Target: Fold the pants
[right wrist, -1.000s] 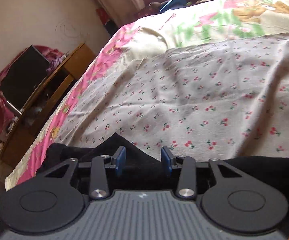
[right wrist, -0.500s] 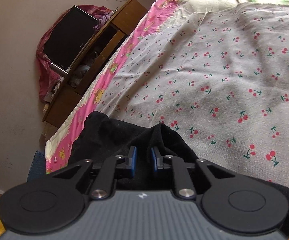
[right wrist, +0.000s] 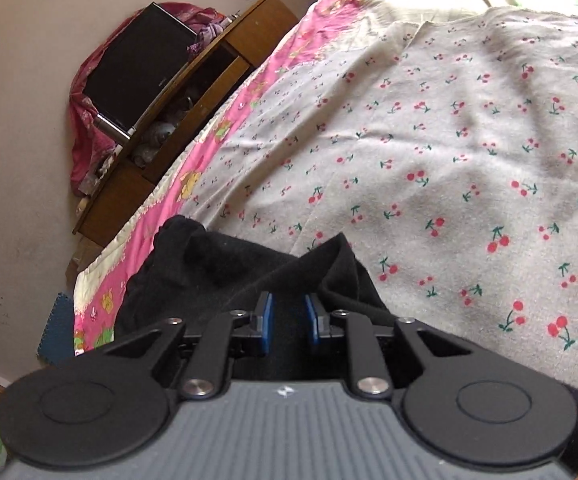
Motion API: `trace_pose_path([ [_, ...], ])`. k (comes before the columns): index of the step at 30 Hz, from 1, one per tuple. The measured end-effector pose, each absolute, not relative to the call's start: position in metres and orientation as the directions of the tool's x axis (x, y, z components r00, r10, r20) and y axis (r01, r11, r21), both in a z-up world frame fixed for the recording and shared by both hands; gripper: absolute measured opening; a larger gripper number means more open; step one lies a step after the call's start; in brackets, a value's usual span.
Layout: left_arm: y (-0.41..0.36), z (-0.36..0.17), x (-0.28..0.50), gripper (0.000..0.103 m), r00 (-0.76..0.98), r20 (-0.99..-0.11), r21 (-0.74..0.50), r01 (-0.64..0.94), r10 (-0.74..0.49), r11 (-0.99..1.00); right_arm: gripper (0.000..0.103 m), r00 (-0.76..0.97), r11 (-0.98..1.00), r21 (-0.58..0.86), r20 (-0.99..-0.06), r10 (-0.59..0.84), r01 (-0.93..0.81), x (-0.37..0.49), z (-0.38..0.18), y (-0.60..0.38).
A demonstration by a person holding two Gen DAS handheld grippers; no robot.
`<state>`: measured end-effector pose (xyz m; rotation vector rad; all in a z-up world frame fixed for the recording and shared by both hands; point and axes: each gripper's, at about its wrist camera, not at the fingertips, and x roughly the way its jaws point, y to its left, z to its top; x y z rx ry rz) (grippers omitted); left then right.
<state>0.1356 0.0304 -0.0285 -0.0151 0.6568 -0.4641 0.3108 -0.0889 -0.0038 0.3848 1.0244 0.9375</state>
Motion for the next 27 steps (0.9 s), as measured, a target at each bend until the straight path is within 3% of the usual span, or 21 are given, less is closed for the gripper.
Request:
trace_pose_path([
  [4,0.029,-0.030,0.137,0.081,0.694,-0.586,-0.147,0.416,-0.417,0.898,0.038,0.231,0.609,0.609,-0.584,0.778,-0.508,0.324,0.002,-0.089],
  [7,0.029,-0.030,0.138,0.081,0.694,-0.587,-0.147,0.416,-0.417,0.898,0.038,0.151,0.604,0.623,-0.623,0.767,-0.497,0.333,-0.008,-0.084],
  [9,0.029,-0.031,0.138,0.081,0.694,-0.587,-0.149,0.415,-0.418,0.898,0.036,0.055,0.536,0.683,-0.592,0.804,-0.497,0.329,-0.010,-0.078],
  [11,0.027,-0.031,0.135,0.081,0.695,-0.586,-0.146,0.415,-0.417,0.898,0.024,-0.007,0.467,0.714,-0.551,0.835,-0.521,0.316,-0.005,-0.072],
  [12,0.027,-0.032,0.134,0.081,0.696,-0.586,-0.143,0.416,-0.416,0.898,0.023,-0.020,0.450,0.705,-0.548,0.836,-0.548,0.310,-0.002,-0.068],
  [14,0.026,-0.032,0.134,0.082,0.697,-0.586,-0.138,0.417,-0.413,0.899,0.024,0.026,0.487,0.642,-0.589,0.808,-0.592,0.302,0.005,-0.062],
  [16,0.025,-0.033,0.134,0.082,0.697,-0.586,-0.139,0.416,-0.413,0.899,0.027,0.112,0.510,0.605,-0.572,0.812,-0.611,0.306,0.014,-0.068],
  [18,0.025,-0.033,0.134,0.082,0.697,-0.585,-0.141,0.415,-0.414,0.899,0.042,0.186,0.549,0.566,-0.572,0.798,-0.615,0.319,0.016,-0.075],
  [19,0.025,-0.033,0.134,0.082,0.699,-0.583,-0.144,0.414,-0.415,0.899,0.055,0.191,0.563,0.555,-0.588,0.786,-0.612,0.327,0.013,-0.078],
  [20,0.025,-0.033,0.134,0.082,0.700,-0.581,-0.148,0.412,-0.416,0.899,0.057,0.174,0.577,0.550,-0.616,0.768,-0.604,0.338,0.006,-0.081],
  [24,0.029,-0.034,0.136,0.082,0.711,-0.570,-0.164,0.393,-0.412,0.905,0.055,0.080,0.592,0.612,-0.657,0.750,-0.525,0.355,-0.025,-0.092],
  [26,0.032,-0.033,0.134,0.082,0.731,-0.554,-0.171,0.367,-0.397,0.914,0.039,0.029,0.532,0.683,-0.601,0.799,-0.501,0.347,-0.030,-0.099],
  [27,0.034,-0.034,0.134,0.082,0.741,-0.551,-0.169,0.352,-0.384,0.921,0.039,0.014,0.507,0.692,-0.584,0.811,-0.514,0.341,-0.028,-0.099],
])
